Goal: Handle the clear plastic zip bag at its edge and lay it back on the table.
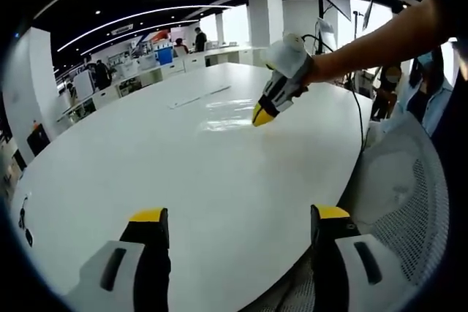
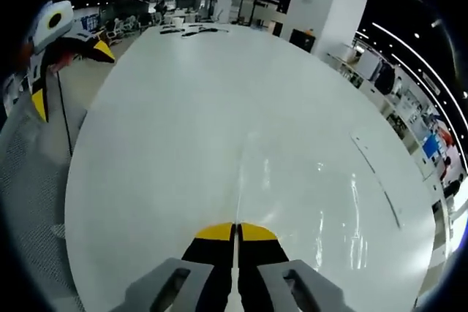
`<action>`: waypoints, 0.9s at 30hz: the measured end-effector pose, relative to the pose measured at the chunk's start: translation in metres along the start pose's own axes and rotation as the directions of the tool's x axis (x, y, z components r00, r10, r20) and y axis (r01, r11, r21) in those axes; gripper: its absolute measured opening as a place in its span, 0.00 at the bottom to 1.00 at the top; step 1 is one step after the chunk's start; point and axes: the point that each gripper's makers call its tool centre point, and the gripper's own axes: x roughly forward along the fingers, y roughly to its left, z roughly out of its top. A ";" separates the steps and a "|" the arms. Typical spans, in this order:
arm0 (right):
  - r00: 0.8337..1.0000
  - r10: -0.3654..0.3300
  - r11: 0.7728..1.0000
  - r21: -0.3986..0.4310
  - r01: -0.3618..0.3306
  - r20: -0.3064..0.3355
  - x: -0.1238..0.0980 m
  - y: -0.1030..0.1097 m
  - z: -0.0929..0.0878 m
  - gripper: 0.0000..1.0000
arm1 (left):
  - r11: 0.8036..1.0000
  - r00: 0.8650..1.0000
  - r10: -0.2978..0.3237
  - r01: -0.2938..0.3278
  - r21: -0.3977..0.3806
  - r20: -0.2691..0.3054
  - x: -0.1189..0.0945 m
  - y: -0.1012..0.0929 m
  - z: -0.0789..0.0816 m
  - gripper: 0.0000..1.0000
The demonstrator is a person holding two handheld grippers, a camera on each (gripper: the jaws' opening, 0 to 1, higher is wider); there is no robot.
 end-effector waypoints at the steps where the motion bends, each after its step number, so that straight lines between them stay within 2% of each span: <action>1: 1.000 0.005 1.000 -0.015 -0.005 0.003 -0.003 0.002 0.001 0.00 | 1.000 1.000 -0.001 0.001 0.002 0.001 0.000 -0.001 0.001 0.78; 7: 1.000 0.007 0.997 -0.078 -0.007 0.005 -0.014 0.013 0.007 0.00 | 1.000 1.000 -0.012 0.012 0.013 0.000 0.002 -0.004 0.002 0.78; 15: 1.000 0.012 0.993 -0.119 -0.010 0.017 -0.026 0.020 0.013 0.00 | 0.999 1.000 -0.028 0.028 0.029 -0.003 0.002 -0.010 0.005 0.77; 27: 0.997 0.010 0.986 -0.169 0.003 0.071 -0.042 0.029 0.025 0.00 | 0.998 0.999 -0.045 0.045 0.050 -0.003 0.004 -0.017 0.007 0.77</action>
